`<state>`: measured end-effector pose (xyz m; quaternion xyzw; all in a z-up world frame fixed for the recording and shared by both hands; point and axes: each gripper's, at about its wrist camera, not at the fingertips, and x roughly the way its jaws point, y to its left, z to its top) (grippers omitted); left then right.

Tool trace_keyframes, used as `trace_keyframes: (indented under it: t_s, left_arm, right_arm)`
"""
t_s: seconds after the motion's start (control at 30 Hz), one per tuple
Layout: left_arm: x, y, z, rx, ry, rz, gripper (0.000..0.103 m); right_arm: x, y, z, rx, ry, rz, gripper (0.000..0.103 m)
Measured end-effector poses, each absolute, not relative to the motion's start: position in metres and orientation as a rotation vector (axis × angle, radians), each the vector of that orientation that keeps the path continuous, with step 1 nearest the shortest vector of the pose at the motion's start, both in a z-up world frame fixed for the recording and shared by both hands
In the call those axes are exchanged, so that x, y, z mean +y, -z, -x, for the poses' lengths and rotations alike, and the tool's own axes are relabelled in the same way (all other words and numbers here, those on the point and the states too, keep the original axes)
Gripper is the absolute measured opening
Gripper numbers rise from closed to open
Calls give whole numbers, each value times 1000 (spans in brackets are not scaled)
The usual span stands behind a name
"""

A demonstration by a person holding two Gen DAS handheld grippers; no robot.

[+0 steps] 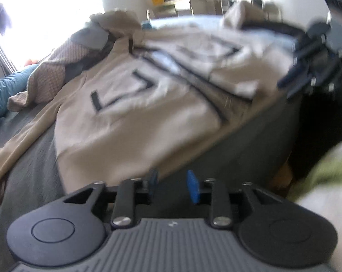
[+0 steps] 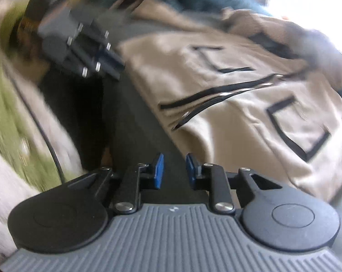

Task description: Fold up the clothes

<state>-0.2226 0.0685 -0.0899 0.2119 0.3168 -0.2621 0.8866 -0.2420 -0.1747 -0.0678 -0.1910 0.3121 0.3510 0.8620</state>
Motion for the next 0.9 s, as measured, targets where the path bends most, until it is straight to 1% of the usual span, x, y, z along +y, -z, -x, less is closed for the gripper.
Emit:
trace_keyframes:
  t_s: [0.03, 0.07, 0.1, 0.17, 0.3, 0.33, 0.37, 0.4, 0.43, 0.47, 0.5, 0.53, 0.67, 0.73, 0.77, 0.8, 0.83, 0.87, 0.9]
  left_arm:
    - [61, 84, 220, 638, 556, -422, 39]
    - [53, 79, 218, 619, 569, -411, 45]
    - [42, 76, 217, 597, 592, -408, 48]
    - [19, 73, 215, 558, 649, -412, 58]
    - [-34, 87, 218, 502, 767, -543, 60]
    - [-46, 93, 221, 483, 781, -594, 57]
    - [-56, 98, 224, 466, 790, -641, 51]
    - [-64, 103, 226, 454, 796, -683, 46]
    - [-68, 107, 226, 449, 801, -706, 34]
    - [-71, 111, 226, 445, 806, -721, 19]
    - [-72, 112, 224, 450, 806, -720, 9]
    - [-72, 112, 222, 459, 806, -714, 4]
    - [-67, 110, 221, 496, 836, -729, 3]
    - [-63, 110, 218, 514, 845, -713, 5]
    - [-60, 108, 215, 529, 850, -680, 10]
    - [-55, 104, 213, 543, 854, -636, 13]
    - [-51, 100, 210, 556, 856, -591, 22]
    - [-46, 96, 207, 569, 858, -546, 35]
    - [-40, 91, 205, 570, 856, -500, 40]
  right_arm:
    - [-181, 63, 243, 639, -712, 342, 22]
    - [-189, 59, 243, 620, -678, 286, 23]
    - [-196, 58, 244, 602, -632, 257, 25]
    - [-208, 59, 248, 574, -531, 227, 28]
    - [-218, 72, 260, 548, -393, 305, 36]
    - [-220, 74, 262, 551, -371, 321, 37]
    - [-221, 77, 264, 553, -348, 338, 38]
    - [-224, 79, 266, 554, -327, 351, 38]
    - [-230, 77, 264, 547, -311, 325, 38]
    - [-236, 76, 263, 540, -295, 300, 38]
    - [-242, 74, 261, 533, -279, 275, 38]
    - [-248, 73, 260, 526, -263, 250, 38]
    - [-271, 66, 254, 498, -201, 152, 38]
    - [-276, 65, 243, 499, -206, 129, 38]
    - [-276, 61, 234, 496, -210, 121, 38]
    - [-275, 58, 225, 492, -216, 111, 39]
    - [-273, 52, 214, 485, -226, 94, 39]
    - [-271, 47, 204, 478, -237, 77, 40]
    - [-268, 39, 193, 469, -261, 55, 41]
